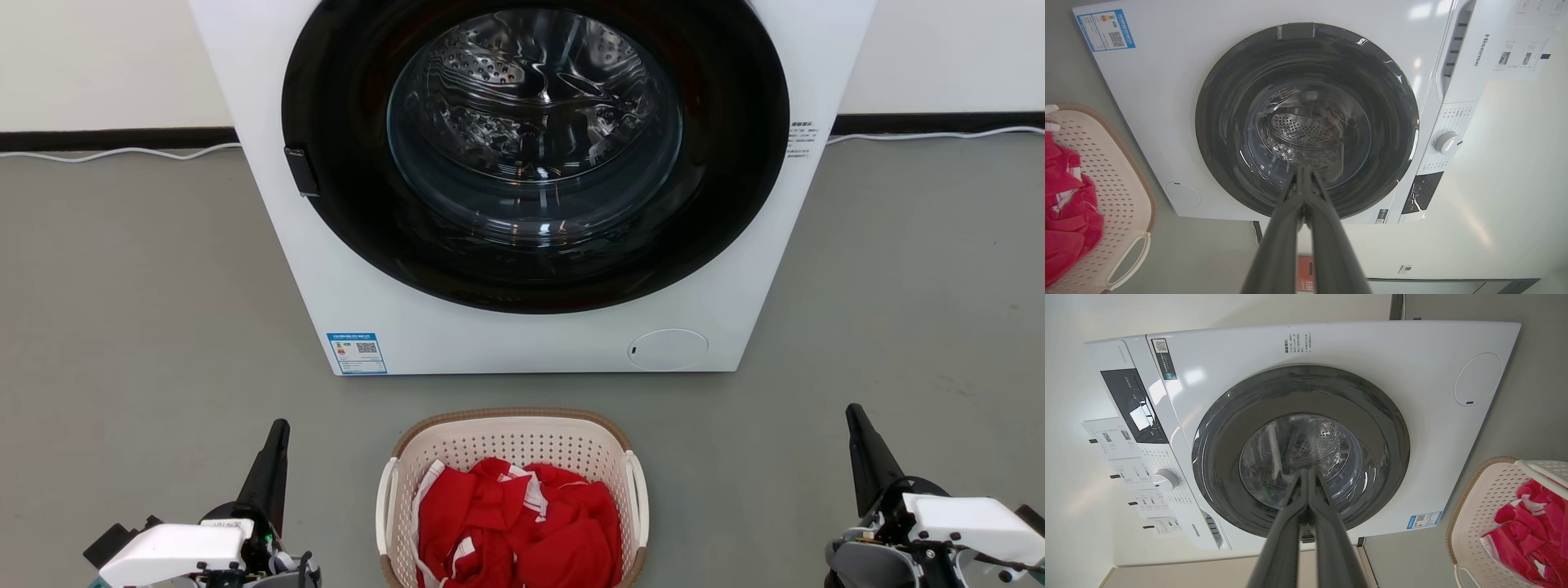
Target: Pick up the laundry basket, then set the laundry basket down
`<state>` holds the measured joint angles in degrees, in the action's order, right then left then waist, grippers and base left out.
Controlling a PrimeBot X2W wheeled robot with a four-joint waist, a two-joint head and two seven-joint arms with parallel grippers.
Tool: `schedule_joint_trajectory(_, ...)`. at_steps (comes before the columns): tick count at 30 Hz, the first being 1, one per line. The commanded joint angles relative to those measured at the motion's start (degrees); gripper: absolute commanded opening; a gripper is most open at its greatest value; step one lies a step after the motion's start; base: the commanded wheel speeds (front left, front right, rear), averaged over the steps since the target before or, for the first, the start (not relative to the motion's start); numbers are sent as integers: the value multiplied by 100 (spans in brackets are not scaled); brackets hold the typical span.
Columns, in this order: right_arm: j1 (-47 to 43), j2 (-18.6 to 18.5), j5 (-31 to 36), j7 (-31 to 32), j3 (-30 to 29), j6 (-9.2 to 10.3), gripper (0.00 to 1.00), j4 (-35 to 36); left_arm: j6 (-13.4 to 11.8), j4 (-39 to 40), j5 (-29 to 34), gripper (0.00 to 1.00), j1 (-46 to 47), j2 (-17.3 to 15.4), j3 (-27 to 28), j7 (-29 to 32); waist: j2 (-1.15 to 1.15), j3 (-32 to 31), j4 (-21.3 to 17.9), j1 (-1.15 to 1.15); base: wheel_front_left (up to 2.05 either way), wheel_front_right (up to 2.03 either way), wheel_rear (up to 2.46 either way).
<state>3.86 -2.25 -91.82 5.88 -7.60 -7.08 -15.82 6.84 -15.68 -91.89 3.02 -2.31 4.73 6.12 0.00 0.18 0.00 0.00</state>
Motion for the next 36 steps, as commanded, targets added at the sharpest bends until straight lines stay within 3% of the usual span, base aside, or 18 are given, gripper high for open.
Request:
schedule_joint_trajectory(1,232,-63,-37,58,111,-41,0,179,65,165,-30,0,316,-56,177,34,0,0,0,0,0,0,0)
schedule_joint_trajectory(19,232,-63,-37,58,111,-41,0,179,65,165,-30,0,316,-56,177,34,0,0,0,0,0,0,0)
schedule_joint_trajectory(20,232,-63,-37,58,111,-41,100,179,65,165,-30,100,316,-56,177,34,0,0,0,0,0,0,0)
schedule_joint_trajectory(24,-163,43,1,-8,22,3,100,-183,-5,-201,-1,100,-149,47,-9,-13,0,1,0,0,0,0,0)
schedule_joint_trajectory(31,-228,37,-1,-125,109,1,100,-36,-1,-95,-29,100,-196,41,-54,-88,0,-10,2,13,0,0,0)
schedule_joint_trajectory(36,-275,32,64,-208,162,-1,100,57,1,-16,-26,100,-234,37,-96,-154,0,3,8,1,0,0,0)
